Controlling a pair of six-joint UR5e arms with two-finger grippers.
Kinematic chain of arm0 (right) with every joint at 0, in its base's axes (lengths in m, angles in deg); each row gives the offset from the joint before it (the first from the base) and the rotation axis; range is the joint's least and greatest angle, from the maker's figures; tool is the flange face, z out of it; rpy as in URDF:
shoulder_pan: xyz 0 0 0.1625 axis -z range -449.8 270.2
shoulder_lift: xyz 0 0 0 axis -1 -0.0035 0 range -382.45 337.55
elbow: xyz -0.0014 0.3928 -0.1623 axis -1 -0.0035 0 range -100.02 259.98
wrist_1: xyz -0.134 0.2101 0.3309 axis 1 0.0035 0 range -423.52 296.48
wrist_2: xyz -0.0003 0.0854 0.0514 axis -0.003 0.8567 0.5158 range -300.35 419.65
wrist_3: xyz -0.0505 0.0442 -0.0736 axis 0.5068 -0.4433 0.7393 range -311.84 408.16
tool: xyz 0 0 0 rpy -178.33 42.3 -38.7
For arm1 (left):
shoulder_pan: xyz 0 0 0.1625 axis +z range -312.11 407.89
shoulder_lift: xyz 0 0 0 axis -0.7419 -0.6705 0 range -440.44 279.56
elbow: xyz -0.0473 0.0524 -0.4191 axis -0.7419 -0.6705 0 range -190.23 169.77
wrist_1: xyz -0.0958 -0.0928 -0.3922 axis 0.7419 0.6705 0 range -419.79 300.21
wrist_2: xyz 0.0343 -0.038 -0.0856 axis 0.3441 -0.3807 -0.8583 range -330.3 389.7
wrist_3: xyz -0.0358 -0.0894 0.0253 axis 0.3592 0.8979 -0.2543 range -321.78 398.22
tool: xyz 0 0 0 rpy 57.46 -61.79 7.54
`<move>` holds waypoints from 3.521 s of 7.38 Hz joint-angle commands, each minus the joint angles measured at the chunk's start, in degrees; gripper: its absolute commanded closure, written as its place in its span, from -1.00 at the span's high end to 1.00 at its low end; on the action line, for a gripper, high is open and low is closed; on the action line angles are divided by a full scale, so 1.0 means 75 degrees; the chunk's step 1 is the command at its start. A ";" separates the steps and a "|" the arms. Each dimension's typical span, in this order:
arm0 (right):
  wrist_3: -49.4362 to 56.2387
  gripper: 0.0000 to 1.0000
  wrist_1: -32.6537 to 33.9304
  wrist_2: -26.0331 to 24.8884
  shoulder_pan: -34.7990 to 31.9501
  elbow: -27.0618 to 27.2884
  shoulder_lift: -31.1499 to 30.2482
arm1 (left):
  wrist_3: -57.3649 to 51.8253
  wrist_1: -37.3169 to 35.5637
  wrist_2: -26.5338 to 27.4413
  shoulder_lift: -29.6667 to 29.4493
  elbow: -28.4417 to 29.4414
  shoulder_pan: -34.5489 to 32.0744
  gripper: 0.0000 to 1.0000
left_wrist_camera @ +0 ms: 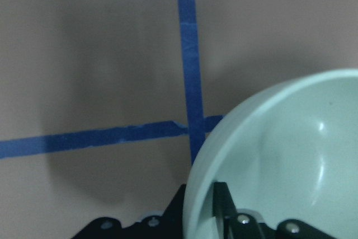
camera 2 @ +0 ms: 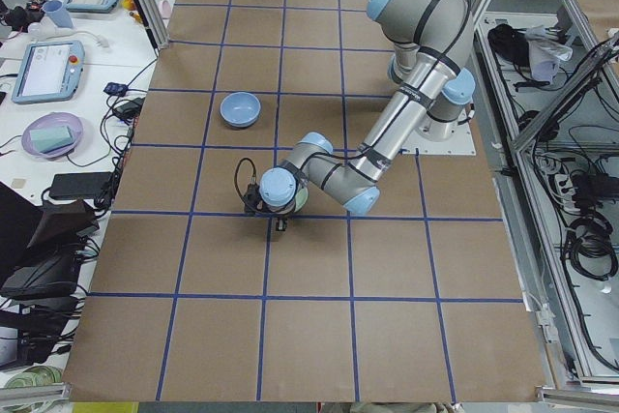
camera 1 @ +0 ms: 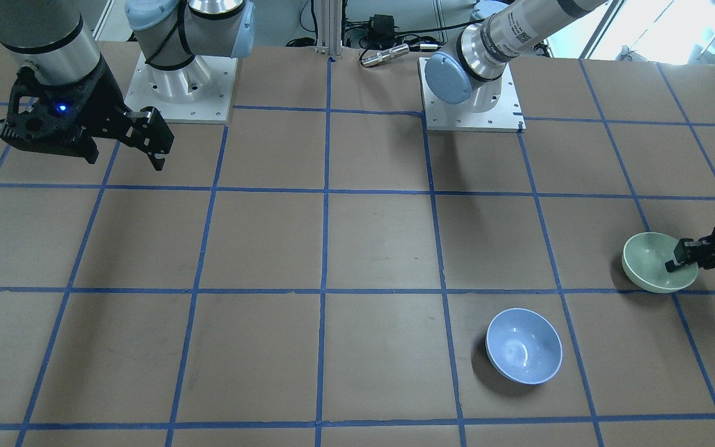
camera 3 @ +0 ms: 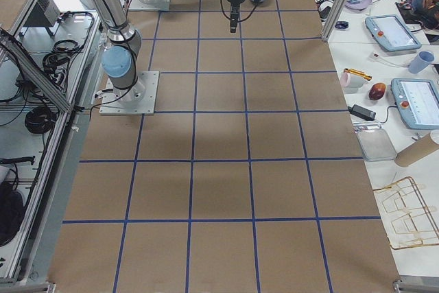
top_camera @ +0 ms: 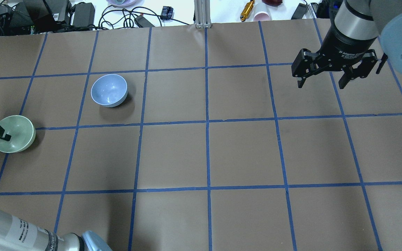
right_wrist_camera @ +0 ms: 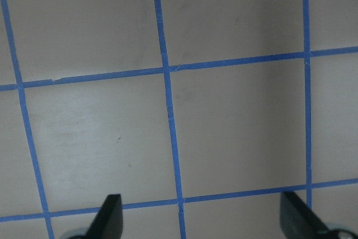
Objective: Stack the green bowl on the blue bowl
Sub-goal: 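Close the left gripper on the pale green bowl's rim, then lift the pale green bowl and carry it over the light blue bowl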
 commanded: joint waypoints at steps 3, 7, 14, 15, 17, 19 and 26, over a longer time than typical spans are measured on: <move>0.0000 1.00 0.0000 0.0000 0.0000 0.0000 0.0000 | 0.0025 0.0538 -0.0095 0.0381 0.0038 -0.0012 -0.91; 0.0000 1.00 0.0000 0.0000 0.0000 0.0000 0.0000 | 0.0910 0.2014 -0.0528 0.0628 0.0775 -0.0210 -0.91; 0.0000 1.00 0.0000 0.0000 0.0000 0.0000 0.0000 | 0.4381 0.1993 -0.1243 0.0781 0.1174 -0.2622 -0.91; 0.0000 1.00 0.0000 0.0000 0.0000 0.0000 0.0000 | 0.4443 0.1958 -0.1394 0.0722 0.1186 -0.2660 -0.91; 0.0000 1.00 0.0000 0.0000 0.0000 0.0000 0.0000 | 0.4490 0.1923 -0.2176 0.0605 0.1174 -0.2718 -0.91; 0.0000 1.00 0.0000 0.0000 0.0000 0.0000 0.0000 | 0.4699 0.1818 -0.2403 0.0395 0.1174 -0.3034 -0.91; 0.0000 1.00 0.0000 0.0000 0.0000 0.0000 0.0000 | 0.5206 0.1137 -0.2369 0.0253 0.1104 -0.3516 -0.90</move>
